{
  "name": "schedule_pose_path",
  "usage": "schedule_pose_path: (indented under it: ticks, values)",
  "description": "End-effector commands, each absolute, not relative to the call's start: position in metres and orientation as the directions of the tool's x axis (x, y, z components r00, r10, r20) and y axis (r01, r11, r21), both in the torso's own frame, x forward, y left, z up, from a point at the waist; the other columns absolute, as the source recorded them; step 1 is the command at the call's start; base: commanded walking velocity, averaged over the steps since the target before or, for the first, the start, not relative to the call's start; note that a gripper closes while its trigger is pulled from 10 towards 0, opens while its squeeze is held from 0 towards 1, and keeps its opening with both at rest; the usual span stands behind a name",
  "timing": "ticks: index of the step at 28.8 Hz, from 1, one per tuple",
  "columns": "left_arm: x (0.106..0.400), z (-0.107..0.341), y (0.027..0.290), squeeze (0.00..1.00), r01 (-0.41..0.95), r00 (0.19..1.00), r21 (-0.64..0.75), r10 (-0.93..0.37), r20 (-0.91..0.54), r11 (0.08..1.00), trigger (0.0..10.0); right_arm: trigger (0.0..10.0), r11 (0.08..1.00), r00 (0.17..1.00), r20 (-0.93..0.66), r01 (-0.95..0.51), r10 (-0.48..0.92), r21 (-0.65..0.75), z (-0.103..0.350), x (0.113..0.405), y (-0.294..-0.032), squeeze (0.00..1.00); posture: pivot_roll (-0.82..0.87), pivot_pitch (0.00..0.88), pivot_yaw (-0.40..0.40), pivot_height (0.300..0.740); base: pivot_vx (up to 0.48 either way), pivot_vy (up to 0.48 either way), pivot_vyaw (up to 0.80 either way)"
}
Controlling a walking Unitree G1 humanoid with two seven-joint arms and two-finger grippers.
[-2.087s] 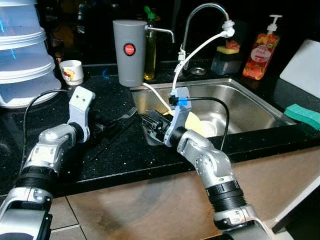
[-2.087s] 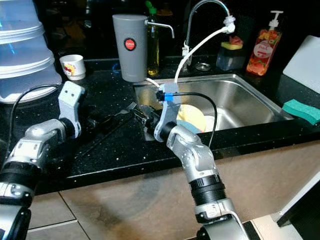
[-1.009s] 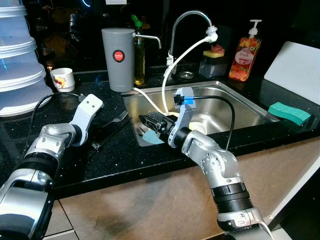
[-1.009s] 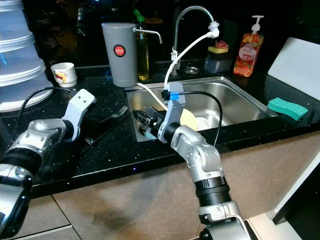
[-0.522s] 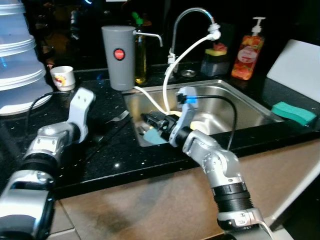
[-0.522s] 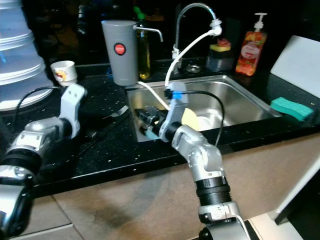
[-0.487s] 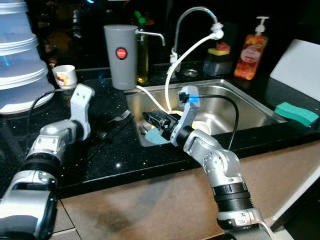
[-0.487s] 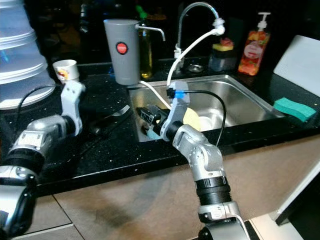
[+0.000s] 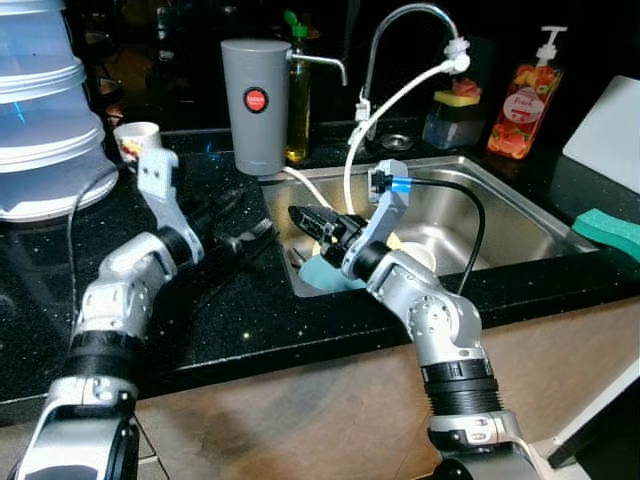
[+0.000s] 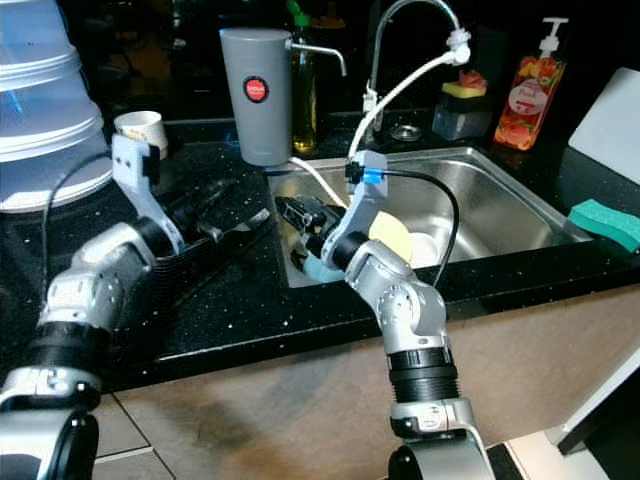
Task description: Kitchen organization
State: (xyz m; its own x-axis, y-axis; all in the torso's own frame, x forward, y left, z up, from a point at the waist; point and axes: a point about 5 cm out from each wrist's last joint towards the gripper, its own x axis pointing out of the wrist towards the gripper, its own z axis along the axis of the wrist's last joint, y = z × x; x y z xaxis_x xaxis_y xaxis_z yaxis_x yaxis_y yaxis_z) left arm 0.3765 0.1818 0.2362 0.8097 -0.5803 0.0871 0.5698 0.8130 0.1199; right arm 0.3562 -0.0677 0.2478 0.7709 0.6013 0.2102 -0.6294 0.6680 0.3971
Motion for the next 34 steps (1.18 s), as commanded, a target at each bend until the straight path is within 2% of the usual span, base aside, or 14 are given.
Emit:
schedule_pose_path:
  ticks: [1, 2, 9, 10, 11, 15, 18, 21, 23, 29, 30, 31, 32, 34]
  values:
    - [0.381, 0.227, 0.194, 0.00, 0.493, 0.862, 0.228, -0.506, -0.003, 0.839, 7.1, 10.0, 0.668, 0.770, 0.215, -0.631, 0.600, 0.395, 0.250, 0.357, -0.067, 0.00, 0.04, 0.020, -0.009, 0.740, 0.000, 0.000, 0.00]
    - [0.383, 0.226, 0.198, 0.00, 0.461, 0.881, 0.254, -0.474, -0.012, 0.851, 10.0, 10.0, 0.668, 0.770, 0.213, -0.631, 0.602, 0.395, 0.250, 0.357, -0.067, 0.00, 0.04, 0.020, -0.009, 0.740, 0.000, 0.000, 0.00]
    - [0.391, 0.233, 0.201, 0.00, 0.397, 0.911, 0.272, -0.413, 0.001, 0.876, 10.0, 10.0, 0.678, 0.767, 0.193, -0.634, 0.612, 0.372, 0.245, 0.355, -0.065, 0.00, 0.05, 0.030, -0.010, 0.740, 0.000, 0.000, 0.00]
    - [0.395, 0.236, 0.202, 0.62, 0.374, 0.922, 0.247, -0.387, 0.006, 0.894, 10.0, 10.0, 0.683, 0.769, 0.188, -0.632, 0.611, 0.366, 0.244, 0.355, -0.064, 0.00, 0.04, 0.035, -0.008, 0.740, 0.000, 0.000, 0.00]
    - [0.398, 0.239, 0.204, 1.00, 0.355, 0.930, 0.235, -0.368, 0.013, 0.905, 10.0, 10.0, 0.692, 0.775, 0.181, -0.625, 0.605, 0.362, 0.242, 0.355, -0.065, 0.00, 0.04, 0.035, -0.008, 0.740, 0.000, 0.000, 0.00]
    - [0.403, 0.243, 0.211, 1.00, 0.322, 0.944, 0.179, -0.330, 0.014, 0.929, 10.0, 10.0, 0.708, 0.792, 0.166, -0.603, 0.588, 0.368, 0.238, 0.353, -0.068, 0.00, 0.04, 0.056, -0.007, 0.740, 0.000, 0.000, 0.00]
    - [0.405, 0.246, 0.210, 1.00, 0.377, 0.924, 0.001, -0.376, 0.063, 0.926, 10.0, 10.0, 0.711, 0.797, 0.158, -0.594, 0.582, 0.376, 0.235, 0.351, -0.070, 0.00, 0.03, 0.076, -0.007, 0.740, 0.000, 0.000, 0.00]
    - [0.406, 0.249, 0.210, 1.00, 0.429, 0.902, -0.046, -0.425, 0.080, 0.902, 10.0, 10.0, 0.711, 0.798, 0.148, -0.591, 0.584, 0.381, 0.233, 0.349, -0.071, 0.00, 0.03, 0.098, -0.005, 0.740, 0.000, 0.000, 0.00]
    - [0.406, 0.249, 0.210, 1.00, 0.429, 0.902, -0.046, -0.425, 0.080, 0.902, 10.0, 10.0, 0.711, 0.798, 0.148, -0.591, 0.584, 0.381, 0.233, 0.349, -0.071, 0.00, 0.03, 0.098, -0.005, 0.740, 0.000, 0.000, 0.00]
    - [0.404, 0.255, 0.202, 1.00, 0.554, 0.829, 0.031, -0.555, 0.064, 0.832, 10.0, 10.0, 0.703, 0.796, 0.134, -0.589, 0.591, 0.400, 0.227, 0.341, -0.070, 0.00, 0.02, 0.143, 0.004, 0.740, 0.000, 0.000, 0.00]
    - [0.403, 0.253, 0.202, 0.57, 0.573, 0.817, 0.076, -0.576, 0.032, 0.816, 10.0, 10.0, 0.700, 0.794, 0.131, -0.590, 0.594, 0.402, 0.226, 0.340, -0.069, 0.00, 0.02, 0.146, 0.006, 0.740, 0.000, 0.000, 0.00]
    - [0.403, 0.253, 0.202, 0.57, 0.573, 0.817, 0.076, -0.576, 0.032, 0.816, 10.0, 10.0, 0.700, 0.794, 0.131, -0.590, 0.594, 0.402, 0.226, 0.340, -0.069, 0.00, 0.02, 0.146, 0.006, 0.740, 0.000, 0.000, 0.00]
    - [0.403, 0.252, 0.202, 0.00, 0.585, 0.808, 0.106, -0.589, 0.008, 0.804, 10.0, 10.0, 0.699, 0.793, 0.130, -0.591, 0.595, 0.404, 0.225, 0.339, -0.068, 0.00, 0.02, 0.148, 0.007, 0.740, 0.000, 0.000, 0.00]
    - [0.403, 0.251, 0.204, 0.00, 0.574, 0.816, 0.161, -0.577, -0.030, 0.803, 10.0, 10.0, 0.698, 0.792, 0.129, -0.591, 0.597, 0.404, 0.225, 0.338, -0.068, 0.00, 0.02, 0.151, 0.010, 0.740, 0.000, 0.000, 0.00]
